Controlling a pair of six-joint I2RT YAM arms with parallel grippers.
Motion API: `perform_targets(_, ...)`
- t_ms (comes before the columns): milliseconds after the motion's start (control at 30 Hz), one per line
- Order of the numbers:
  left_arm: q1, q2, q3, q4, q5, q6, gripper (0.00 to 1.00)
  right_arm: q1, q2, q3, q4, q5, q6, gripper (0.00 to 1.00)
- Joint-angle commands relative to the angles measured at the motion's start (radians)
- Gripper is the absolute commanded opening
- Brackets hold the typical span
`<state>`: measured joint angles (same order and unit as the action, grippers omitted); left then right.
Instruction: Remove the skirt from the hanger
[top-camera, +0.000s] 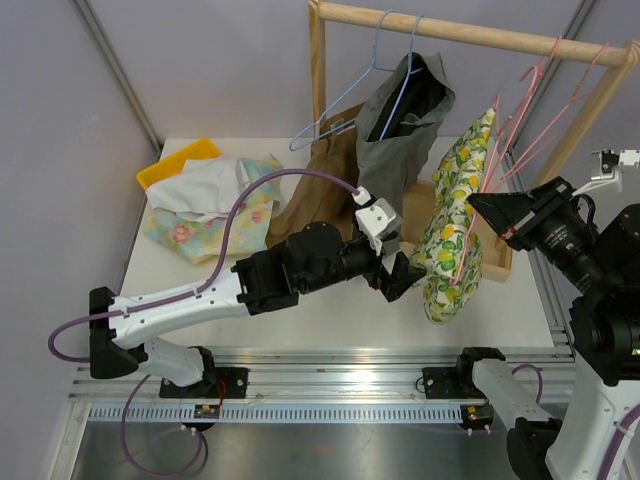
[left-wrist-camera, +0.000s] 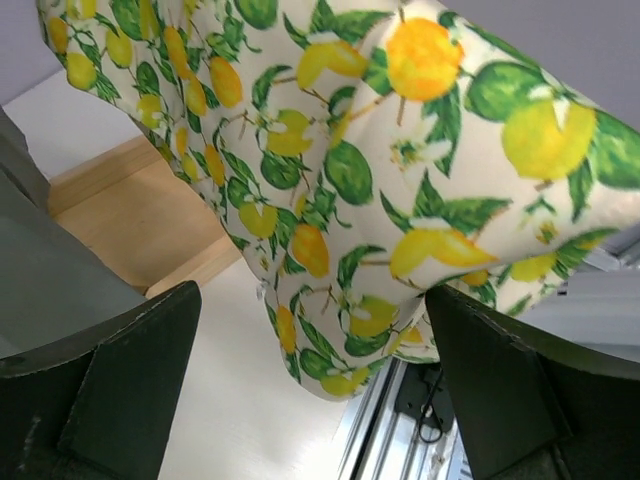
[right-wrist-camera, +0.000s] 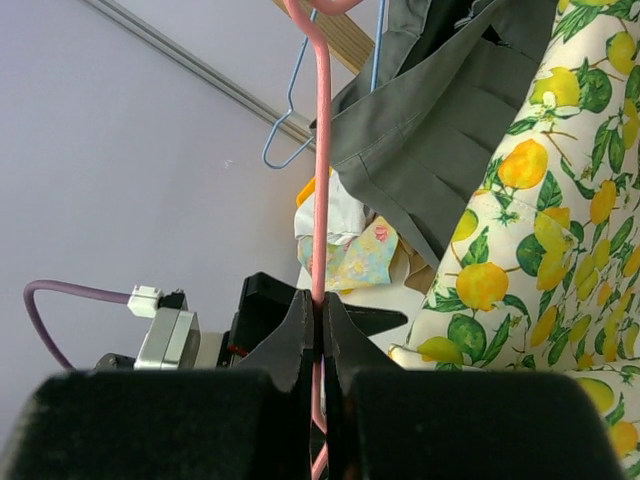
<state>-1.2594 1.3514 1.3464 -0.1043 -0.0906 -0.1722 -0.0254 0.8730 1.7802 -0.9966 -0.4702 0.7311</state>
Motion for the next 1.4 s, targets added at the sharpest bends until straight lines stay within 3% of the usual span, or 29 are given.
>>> perform_targets(0,-0.008,0.012,0.050,0.130,-0.098,0.013,0.96,0.004,-0.022,0.015,0.058,-0.041,0.016,0.00)
perform_targets(33,-0.009,0.012,0.048,0.144,-0.101,0.008,0.91,0.004,-0.025,0.013,0.058,-0.042,0.017,0.00)
perform_targets(67,-0.009,0.014,0.043,0.150,-0.103,0.007,0.69,0.004,-0.028,0.012,0.058,-0.045,0.025,0.00)
perform_targets(133,-0.009,0.011,0.025,0.169,-0.095,0.004,0.45,0.004,-0.029,0.007,0.059,-0.048,0.030,0.00)
perform_targets(167,-0.009,0.009,0.017,0.175,-0.089,0.002,0.14,0.004,-0.029,0.005,0.061,-0.050,0.034,0.00)
perform_targets(200,-0.009,0.005,-0.001,0.179,-0.089,-0.003,0.03,0.004,-0.031,0.002,0.062,-0.051,0.036,0.00)
perform_targets(233,-0.009,-0.004,-0.012,0.181,-0.090,-0.010,0.00,0.004,-0.032,0.001,0.064,-0.051,0.039,0.00)
perform_targets(400,-0.015,-0.093,-0.182,0.172,-0.113,-0.041,0.00,0.004,0.023,0.082,0.040,-0.013,0.004,0.00)
perform_targets(667,-0.060,-0.351,-0.825,0.196,-0.230,-0.293,0.00,0.004,0.119,0.203,0.055,0.048,-0.021,0.00)
perform_targets(767,-0.093,-0.437,-0.984,0.192,-0.290,-0.404,0.00,0.004,0.152,0.225,0.069,0.061,-0.019,0.00)
perform_targets(867,-0.167,-0.530,-1.026,0.126,-0.368,-0.467,0.00,0.004,0.175,0.225,0.067,0.087,-0.019,0.00)
perform_targets(967,-0.198,-0.600,-0.978,-0.018,-0.460,-0.490,0.00,0.004,0.170,0.202,0.072,0.103,-0.015,0.00)
perform_targets(1067,-0.202,-0.624,-0.805,-0.207,-0.533,-0.458,0.00,0.004,0.147,0.136,0.090,0.108,-0.007,0.00)
perform_targets(1200,-0.201,-0.586,-0.516,-0.464,-0.667,-0.353,0.00,0.004,0.133,0.099,0.085,0.133,-0.012,0.00)
perform_targets(1233,-0.201,-0.556,-0.392,-0.495,-0.699,-0.293,0.00,0.004,0.133,0.102,0.063,0.154,-0.018,0.00)
perform_targets(1367,-0.151,-0.468,-0.127,-0.633,-0.849,-0.136,0.00,0.005,0.124,0.125,0.007,0.241,-0.044,0.00)
